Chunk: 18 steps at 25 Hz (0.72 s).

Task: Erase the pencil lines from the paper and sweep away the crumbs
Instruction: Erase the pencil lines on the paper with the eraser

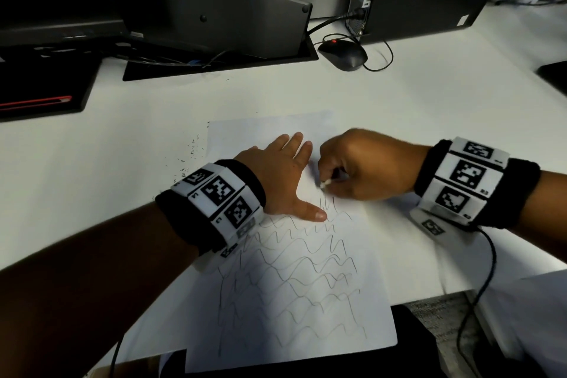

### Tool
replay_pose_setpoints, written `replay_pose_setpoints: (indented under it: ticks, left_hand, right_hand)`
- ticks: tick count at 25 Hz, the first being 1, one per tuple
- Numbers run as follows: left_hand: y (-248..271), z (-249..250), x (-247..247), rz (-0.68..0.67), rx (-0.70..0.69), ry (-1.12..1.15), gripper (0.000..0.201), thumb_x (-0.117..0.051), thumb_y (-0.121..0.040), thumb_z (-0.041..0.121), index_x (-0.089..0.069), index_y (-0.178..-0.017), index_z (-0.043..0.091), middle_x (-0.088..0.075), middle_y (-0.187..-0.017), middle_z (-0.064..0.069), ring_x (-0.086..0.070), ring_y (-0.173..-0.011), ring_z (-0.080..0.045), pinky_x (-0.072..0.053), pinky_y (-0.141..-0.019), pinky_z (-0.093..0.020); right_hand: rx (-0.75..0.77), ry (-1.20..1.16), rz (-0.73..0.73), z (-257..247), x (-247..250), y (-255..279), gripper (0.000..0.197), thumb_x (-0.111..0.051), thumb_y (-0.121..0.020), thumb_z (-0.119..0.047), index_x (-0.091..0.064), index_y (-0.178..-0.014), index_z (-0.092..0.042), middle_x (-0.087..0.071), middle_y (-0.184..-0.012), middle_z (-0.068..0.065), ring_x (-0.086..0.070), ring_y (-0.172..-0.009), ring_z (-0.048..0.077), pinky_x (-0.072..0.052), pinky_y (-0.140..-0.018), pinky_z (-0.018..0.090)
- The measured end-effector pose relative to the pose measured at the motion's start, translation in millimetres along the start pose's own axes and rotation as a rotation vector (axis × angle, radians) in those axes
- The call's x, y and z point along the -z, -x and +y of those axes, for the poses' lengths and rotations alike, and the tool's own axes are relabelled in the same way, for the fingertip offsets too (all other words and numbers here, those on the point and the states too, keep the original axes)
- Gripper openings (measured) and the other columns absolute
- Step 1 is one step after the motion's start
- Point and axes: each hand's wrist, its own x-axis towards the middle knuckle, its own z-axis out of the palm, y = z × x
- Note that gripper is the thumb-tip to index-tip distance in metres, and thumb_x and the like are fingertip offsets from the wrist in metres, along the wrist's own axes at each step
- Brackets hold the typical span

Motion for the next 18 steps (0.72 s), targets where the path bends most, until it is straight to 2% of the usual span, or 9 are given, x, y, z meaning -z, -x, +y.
replay_pose_setpoints:
  ticks: [2,3,6,10,12,14,15,18]
  left_hand:
    - [-0.1,0.1,0.2,-0.006,-0.003,-0.004,0.122,-0.047,-0.075,0.086,0.011,-0.158,0.017,0.019,-0.165,-0.003,0.011,-0.153,-0.019,-0.019,-0.120,-0.052]
    - [0.2,-0.2,0.3,-0.004,-0.001,-0.008,0.122,-0.046,-0.074,0.086,0.011,-0.158,0.017,0.019,-0.165,-0.002,0.011,-0.153,-0.019,-0.019,-0.120,-0.052]
    - [0.1,0.2,0.3,-0.005,-0.001,-0.001,0.121,-0.046,-0.074,0.087,0.009,-0.158,0.020,0.018,-0.165,-0.002,0.010,-0.153,-0.019,-0.020,-0.119,-0.052]
    - [0.3,-1.8,0.0,-0.021,-0.013,0.028,0.121,-0.048,-0.072,0.087,0.009,-0.158,0.023,0.019,-0.165,0.000,0.012,-0.152,-0.018,-0.015,-0.120,-0.052]
    - [0.8,-2.7,0.2,-0.010,-0.011,0.014,0.121,-0.048,-0.073,0.086,0.009,-0.158,0.022,0.018,-0.165,-0.001,0.011,-0.152,-0.018,-0.017,-0.120,-0.053]
    - [2.3,-0.4,0.0,-0.005,-0.009,0.001,0.122,-0.046,-0.073,0.087,0.009,-0.158,0.019,0.018,-0.165,-0.002,0.011,-0.152,-0.018,-0.018,-0.120,-0.053]
    - [3.3,-0.1,-0.1,-0.006,-0.005,-0.004,0.123,-0.046,-0.073,0.087,0.010,-0.158,0.017,0.017,-0.165,-0.002,0.010,-0.152,-0.018,-0.018,-0.120,-0.053]
    - [6.1,1.2,3.0,-0.025,0.016,-0.009,0.124,-0.045,-0.074,0.086,0.010,-0.157,0.012,0.016,-0.165,-0.004,0.010,-0.153,-0.018,-0.020,-0.120,-0.052]
  right_hand:
    - [0.042,-0.023,-0.066,-6.4,-2.4,3.4,0.007,-0.069,-0.082,-0.025,-0.074,-0.087,-0.024,-0.057,-0.074,-0.019,-0.049,-0.062,-0.008,-0.034,-0.061,0.011]
    - [0.029,-0.008,-0.039,-3.7,-0.3,0.6,0.008,-0.069,-0.083,-0.026,-0.074,-0.088,-0.024,-0.055,-0.073,-0.020,-0.049,-0.062,-0.008,-0.034,-0.060,0.011]
    - [-0.039,0.035,0.052,3.1,4.7,-8.4,0.009,-0.068,-0.082,-0.025,-0.075,-0.088,-0.025,-0.052,-0.070,-0.023,-0.047,-0.063,-0.006,-0.036,-0.063,0.019]
    - [0.046,-0.024,-0.088,-10.6,-2.4,-3.1,0.007,-0.068,-0.083,-0.026,-0.074,-0.085,-0.024,-0.065,-0.080,-0.015,-0.052,-0.064,-0.005,-0.037,-0.062,0.011]
    - [0.020,0.003,-0.008,1.1,6.0,-9.8,0.009,-0.065,-0.086,-0.023,-0.073,-0.090,-0.021,-0.065,-0.083,-0.011,-0.053,-0.066,-0.001,-0.040,-0.064,0.014]
    - [-0.104,0.046,0.057,16.8,16.1,-18.6,0.010,-0.059,-0.089,-0.022,-0.065,-0.091,-0.015,-0.064,-0.086,-0.002,-0.055,-0.073,0.014,-0.045,-0.069,0.028]
    - [-0.165,0.068,0.038,22.1,17.1,-21.7,0.010,-0.055,-0.091,-0.023,-0.058,-0.090,-0.014,-0.061,-0.085,0.000,-0.054,-0.076,0.020,-0.044,-0.068,0.032]
    - [-0.249,0.064,-0.068,25.8,5.6,-23.3,0.017,-0.046,-0.095,-0.023,-0.039,-0.080,-0.022,-0.050,-0.080,-0.004,-0.048,-0.075,0.021,-0.036,-0.068,0.031]
